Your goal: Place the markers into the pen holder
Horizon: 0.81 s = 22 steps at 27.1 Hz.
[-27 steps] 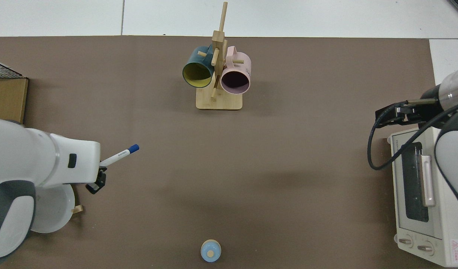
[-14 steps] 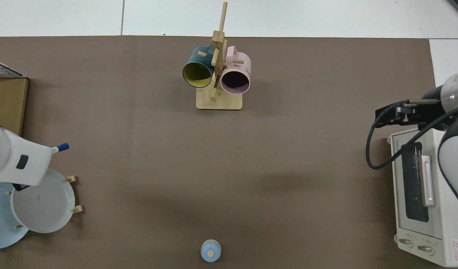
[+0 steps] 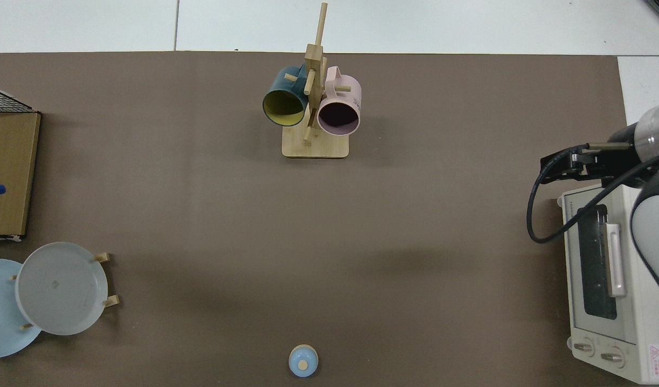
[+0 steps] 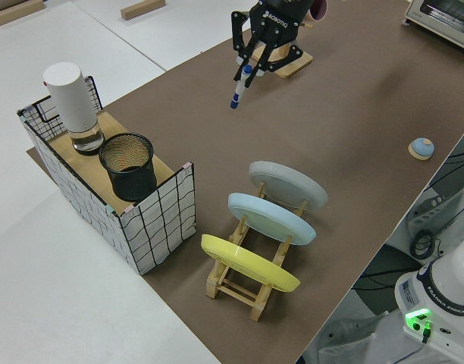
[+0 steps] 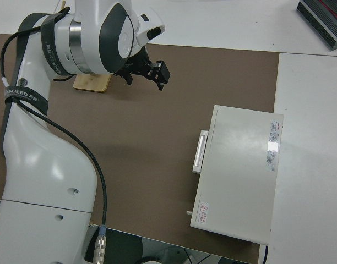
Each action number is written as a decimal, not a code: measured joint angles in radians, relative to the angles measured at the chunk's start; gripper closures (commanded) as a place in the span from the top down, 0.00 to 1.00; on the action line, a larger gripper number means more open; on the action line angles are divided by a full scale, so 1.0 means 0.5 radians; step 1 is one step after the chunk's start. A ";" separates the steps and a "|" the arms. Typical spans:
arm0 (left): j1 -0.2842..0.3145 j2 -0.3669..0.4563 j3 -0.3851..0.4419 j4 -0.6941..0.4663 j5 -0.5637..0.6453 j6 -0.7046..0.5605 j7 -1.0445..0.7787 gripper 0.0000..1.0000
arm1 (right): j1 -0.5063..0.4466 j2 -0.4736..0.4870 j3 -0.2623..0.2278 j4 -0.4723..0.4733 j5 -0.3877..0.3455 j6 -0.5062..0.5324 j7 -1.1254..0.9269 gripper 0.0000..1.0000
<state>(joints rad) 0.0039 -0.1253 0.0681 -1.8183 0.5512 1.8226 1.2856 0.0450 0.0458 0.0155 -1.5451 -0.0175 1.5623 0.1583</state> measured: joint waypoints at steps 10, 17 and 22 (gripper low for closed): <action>0.238 0.161 0.000 0.211 0.103 0.290 0.640 0.00 | 0.000 0.000 0.000 0.000 0.000 0.001 0.001 1.00; 0.479 0.196 0.002 0.247 0.103 0.456 1.094 0.00 | 0.000 0.000 0.000 0.000 0.001 0.001 0.001 1.00; 0.550 0.245 0.000 0.321 0.102 0.487 1.281 0.00 | 0.000 0.000 0.000 0.000 0.001 0.001 0.001 1.00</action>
<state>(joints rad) 0.2789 -0.0026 0.0683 -1.6580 0.6023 2.0659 1.9263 0.0450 0.0458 0.0155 -1.5454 -0.0171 1.5628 0.1590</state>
